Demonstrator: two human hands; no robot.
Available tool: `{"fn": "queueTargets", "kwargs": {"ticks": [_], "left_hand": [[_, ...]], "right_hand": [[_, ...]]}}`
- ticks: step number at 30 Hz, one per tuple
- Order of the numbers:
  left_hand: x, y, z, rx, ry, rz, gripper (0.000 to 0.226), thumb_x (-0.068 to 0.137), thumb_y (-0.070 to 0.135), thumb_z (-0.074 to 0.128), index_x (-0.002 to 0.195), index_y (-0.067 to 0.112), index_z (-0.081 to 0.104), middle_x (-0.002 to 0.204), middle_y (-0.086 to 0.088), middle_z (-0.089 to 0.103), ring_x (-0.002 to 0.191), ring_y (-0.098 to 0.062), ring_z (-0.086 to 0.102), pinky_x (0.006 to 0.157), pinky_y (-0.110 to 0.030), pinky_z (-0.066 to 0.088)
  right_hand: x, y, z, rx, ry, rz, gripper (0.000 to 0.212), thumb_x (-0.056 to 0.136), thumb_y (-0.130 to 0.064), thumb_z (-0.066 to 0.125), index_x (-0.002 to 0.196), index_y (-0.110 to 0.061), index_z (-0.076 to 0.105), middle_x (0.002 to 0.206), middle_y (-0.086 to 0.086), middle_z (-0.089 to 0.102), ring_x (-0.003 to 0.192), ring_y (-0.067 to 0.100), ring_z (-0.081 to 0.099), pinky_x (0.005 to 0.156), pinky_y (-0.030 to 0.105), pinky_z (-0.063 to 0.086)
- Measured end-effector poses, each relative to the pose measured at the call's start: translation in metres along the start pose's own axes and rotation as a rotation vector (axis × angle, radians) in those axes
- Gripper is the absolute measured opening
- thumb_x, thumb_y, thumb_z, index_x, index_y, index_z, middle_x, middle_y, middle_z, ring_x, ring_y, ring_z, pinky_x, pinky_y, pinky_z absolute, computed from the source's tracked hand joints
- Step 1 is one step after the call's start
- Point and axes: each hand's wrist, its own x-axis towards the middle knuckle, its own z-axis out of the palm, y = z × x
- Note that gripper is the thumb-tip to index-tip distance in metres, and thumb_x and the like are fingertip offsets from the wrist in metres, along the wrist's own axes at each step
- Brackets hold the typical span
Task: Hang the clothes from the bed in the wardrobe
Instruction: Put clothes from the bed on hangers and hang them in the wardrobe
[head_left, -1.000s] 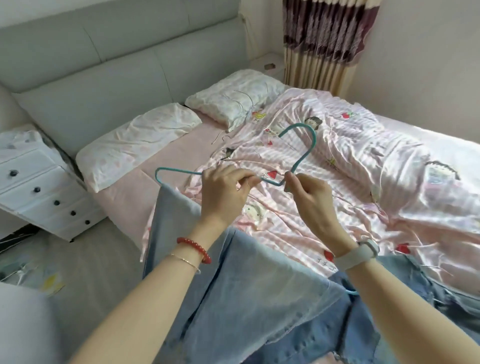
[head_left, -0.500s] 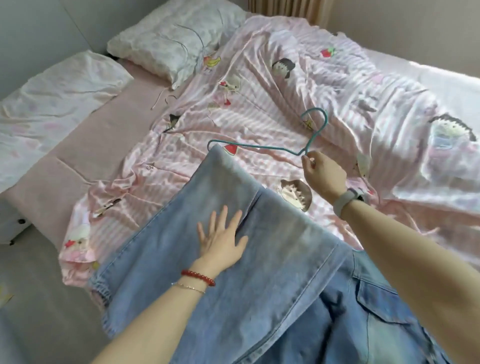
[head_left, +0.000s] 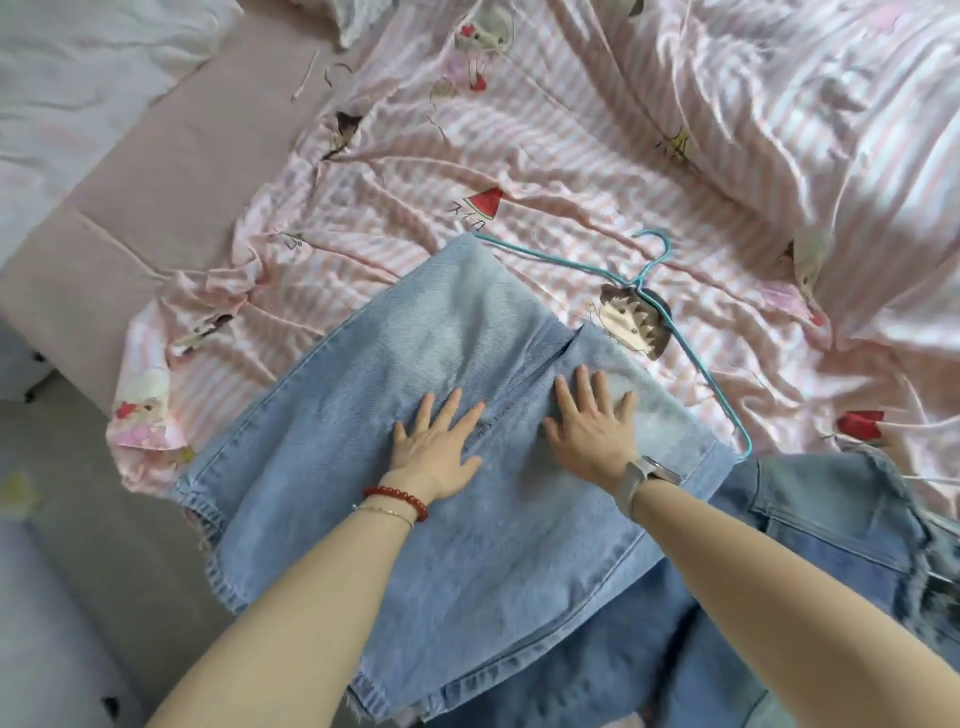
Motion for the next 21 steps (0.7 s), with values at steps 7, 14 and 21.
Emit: {"fn": "queueTargets", "kwargs": {"ticks": [7, 14, 21], "left_hand": [[-0.091, -0.043, -0.006, -0.214, 0.499, -0.166, 0.046, 0.096, 0.031, 0.038, 0.141, 0.024, 0.031, 0.151, 0.000, 0.024, 0.140, -0.018, 0.017, 0.114, -0.044, 0.012], [-0.278, -0.124, 0.047, -0.402, 0.929, -0.387, 0.035, 0.079, 0.005, 0.065, 0.114, 0.005, 0.063, 0.117, -0.014, 0.062, 0.104, -0.032, 0.060, 0.090, -0.046, 0.044], [-0.495, -0.189, 0.163, -0.404, 1.091, -0.744, 0.033, 0.066, -0.004, 0.073, 0.098, 0.002, 0.068, 0.095, -0.010, 0.070, 0.084, -0.028, 0.068, 0.072, -0.040, 0.055]], "right_hand": [[-0.049, -0.072, -0.044, 0.155, 0.134, -0.147, 0.053, 0.097, -0.038, 0.029, 0.145, -0.018, 0.016, 0.155, 0.006, 0.012, 0.143, 0.025, 0.002, 0.114, 0.052, 0.005], [-0.170, -0.231, -0.044, 0.233, 0.159, -0.521, 0.044, 0.096, -0.027, 0.035, 0.139, -0.015, 0.034, 0.144, 0.003, 0.037, 0.136, 0.020, 0.026, 0.111, 0.039, 0.020], [-0.337, -0.396, 0.018, 0.067, 0.033, -1.089, 0.039, 0.094, -0.024, 0.037, 0.132, -0.020, 0.042, 0.128, 0.001, 0.049, 0.121, 0.020, 0.041, 0.098, 0.028, 0.027]]}}
